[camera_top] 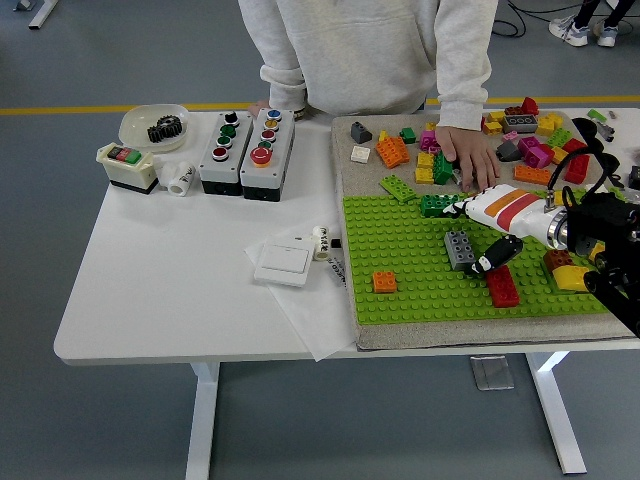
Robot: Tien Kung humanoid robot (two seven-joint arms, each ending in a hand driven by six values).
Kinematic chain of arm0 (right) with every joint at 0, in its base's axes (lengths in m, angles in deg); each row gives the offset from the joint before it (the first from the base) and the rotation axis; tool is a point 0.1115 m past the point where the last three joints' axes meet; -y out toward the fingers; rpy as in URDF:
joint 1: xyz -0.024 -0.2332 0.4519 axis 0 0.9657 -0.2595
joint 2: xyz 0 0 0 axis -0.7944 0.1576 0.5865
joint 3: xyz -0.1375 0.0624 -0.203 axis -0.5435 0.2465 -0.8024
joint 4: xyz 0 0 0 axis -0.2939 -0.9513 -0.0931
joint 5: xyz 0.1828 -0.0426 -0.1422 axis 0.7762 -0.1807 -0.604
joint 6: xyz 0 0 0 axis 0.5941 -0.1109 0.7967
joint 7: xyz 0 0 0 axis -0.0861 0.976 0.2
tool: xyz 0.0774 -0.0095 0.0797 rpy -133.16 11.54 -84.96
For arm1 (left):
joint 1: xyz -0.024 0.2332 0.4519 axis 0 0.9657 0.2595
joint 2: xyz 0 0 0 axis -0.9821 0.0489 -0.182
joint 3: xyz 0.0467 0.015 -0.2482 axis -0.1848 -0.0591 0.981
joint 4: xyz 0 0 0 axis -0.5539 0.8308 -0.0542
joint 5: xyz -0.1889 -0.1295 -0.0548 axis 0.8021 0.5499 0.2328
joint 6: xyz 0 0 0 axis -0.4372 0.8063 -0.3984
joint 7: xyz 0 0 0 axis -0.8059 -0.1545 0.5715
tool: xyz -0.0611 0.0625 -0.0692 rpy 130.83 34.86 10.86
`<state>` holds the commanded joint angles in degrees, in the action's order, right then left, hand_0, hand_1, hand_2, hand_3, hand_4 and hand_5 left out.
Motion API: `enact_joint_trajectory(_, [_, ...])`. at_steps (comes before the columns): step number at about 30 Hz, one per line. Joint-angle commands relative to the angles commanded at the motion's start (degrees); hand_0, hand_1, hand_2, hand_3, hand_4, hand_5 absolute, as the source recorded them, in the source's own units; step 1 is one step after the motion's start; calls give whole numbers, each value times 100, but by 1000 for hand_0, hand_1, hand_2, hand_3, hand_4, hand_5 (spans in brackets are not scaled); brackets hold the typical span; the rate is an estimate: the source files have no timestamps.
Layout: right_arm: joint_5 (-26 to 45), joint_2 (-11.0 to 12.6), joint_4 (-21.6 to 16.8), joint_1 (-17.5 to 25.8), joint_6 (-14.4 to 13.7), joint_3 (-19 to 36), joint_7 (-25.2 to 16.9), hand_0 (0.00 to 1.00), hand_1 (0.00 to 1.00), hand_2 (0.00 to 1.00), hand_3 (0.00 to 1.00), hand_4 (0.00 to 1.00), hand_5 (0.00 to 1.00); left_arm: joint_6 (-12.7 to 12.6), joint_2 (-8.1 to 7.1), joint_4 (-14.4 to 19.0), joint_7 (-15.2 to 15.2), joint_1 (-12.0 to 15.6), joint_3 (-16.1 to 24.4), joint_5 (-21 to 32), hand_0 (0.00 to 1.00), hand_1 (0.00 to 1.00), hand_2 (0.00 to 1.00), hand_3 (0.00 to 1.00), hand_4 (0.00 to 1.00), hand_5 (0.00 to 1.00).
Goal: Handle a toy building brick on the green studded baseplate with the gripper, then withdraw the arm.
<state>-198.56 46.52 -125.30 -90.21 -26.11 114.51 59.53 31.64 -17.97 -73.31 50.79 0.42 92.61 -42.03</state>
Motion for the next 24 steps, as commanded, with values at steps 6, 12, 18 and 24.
enact_joint_trajectory(6, [51, -35, 60, -40, 17, -132, 21, 761, 685, 727, 815, 998, 448, -13, -1, 3, 2, 8, -23, 20, 739, 732, 743, 600, 668, 604])
enact_joint_trajectory(12, [94, -65, 105, -52, 38, -237, 37, 755, 672, 713, 800, 998, 455, -21, -2, 6, -3, 23, -28, 10, 740, 734, 743, 600, 668, 604])
enact_joint_trajectory(18, [101, -69, 104, -50, 24, -280, 48, 750, 656, 697, 789, 998, 467, -21, 0, 8, -12, 43, -10, -18, 740, 733, 743, 600, 667, 604])
enact_joint_trajectory(24, [91, -73, 94, -54, 10, -328, 55, 748, 655, 695, 787, 998, 468, -20, 0, 10, -19, 51, -1, -38, 741, 734, 743, 599, 668, 604])
